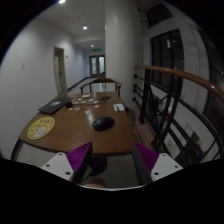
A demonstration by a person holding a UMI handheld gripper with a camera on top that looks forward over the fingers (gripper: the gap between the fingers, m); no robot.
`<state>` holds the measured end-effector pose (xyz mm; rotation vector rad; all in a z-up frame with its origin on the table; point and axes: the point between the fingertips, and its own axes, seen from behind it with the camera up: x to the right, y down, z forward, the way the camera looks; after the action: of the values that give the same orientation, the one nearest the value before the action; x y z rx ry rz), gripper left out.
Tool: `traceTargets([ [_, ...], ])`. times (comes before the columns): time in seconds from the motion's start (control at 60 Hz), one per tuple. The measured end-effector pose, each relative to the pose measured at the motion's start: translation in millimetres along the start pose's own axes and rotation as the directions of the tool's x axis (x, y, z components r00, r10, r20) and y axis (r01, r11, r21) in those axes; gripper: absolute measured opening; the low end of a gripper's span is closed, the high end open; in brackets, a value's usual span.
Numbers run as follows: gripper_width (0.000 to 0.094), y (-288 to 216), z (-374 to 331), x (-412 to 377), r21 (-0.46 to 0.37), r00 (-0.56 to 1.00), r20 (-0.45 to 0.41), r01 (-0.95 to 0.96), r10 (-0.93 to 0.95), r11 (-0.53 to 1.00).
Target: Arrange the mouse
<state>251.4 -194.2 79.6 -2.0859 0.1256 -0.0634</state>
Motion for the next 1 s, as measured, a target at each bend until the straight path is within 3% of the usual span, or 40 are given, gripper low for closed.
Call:
traceTargets([
  [0.3,0.0826,1,85,-39,-0.011,0.987,0.144,0.073,-0.071,0.997],
  [0.5,0.0820,3,160,-65,-0.068,0.978,0.191,0.092,-0.077,0.993],
  [0.783,0.0827,-22,235,-73,-0.149,0.991,0.126,0.063,-0.044,0.987],
  [0.817,0.0813,-26,244,-72,-0.155,0.994,0.109,0.047,-0.031,0.987],
  [0.883,0.0584,-30,254,-62,-0.160,0.999,0.039,0.035,-0.029,0.986],
  [1.0,0.0458,-33,260,-65,-0.155,0.999,0.039,-0.006,0.012,0.988],
])
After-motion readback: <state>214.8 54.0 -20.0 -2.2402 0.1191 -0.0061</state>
